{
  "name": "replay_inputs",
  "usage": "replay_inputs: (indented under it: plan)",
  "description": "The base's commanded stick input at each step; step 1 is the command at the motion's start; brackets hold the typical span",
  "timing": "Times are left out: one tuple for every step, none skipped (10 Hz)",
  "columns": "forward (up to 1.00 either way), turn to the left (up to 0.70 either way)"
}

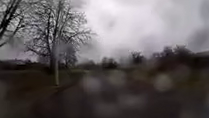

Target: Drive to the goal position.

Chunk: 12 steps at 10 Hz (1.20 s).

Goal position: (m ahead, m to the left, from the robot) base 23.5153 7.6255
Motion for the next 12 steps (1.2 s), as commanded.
replay_inputs:
  plan:
    - [1.00,0.00]
    - [1.00,0.00]
    - [1.00,0.00]
    - [1.00,0.00]
    - [1.00,0.00]
    - [1.00,0.00]
    - [1.00,0.00]
    - [1.00,0.00]
    - [1.00,0.00]
    - [1.00,0.00]
    - [1.00,0.00]
    - [1.00,0.00]
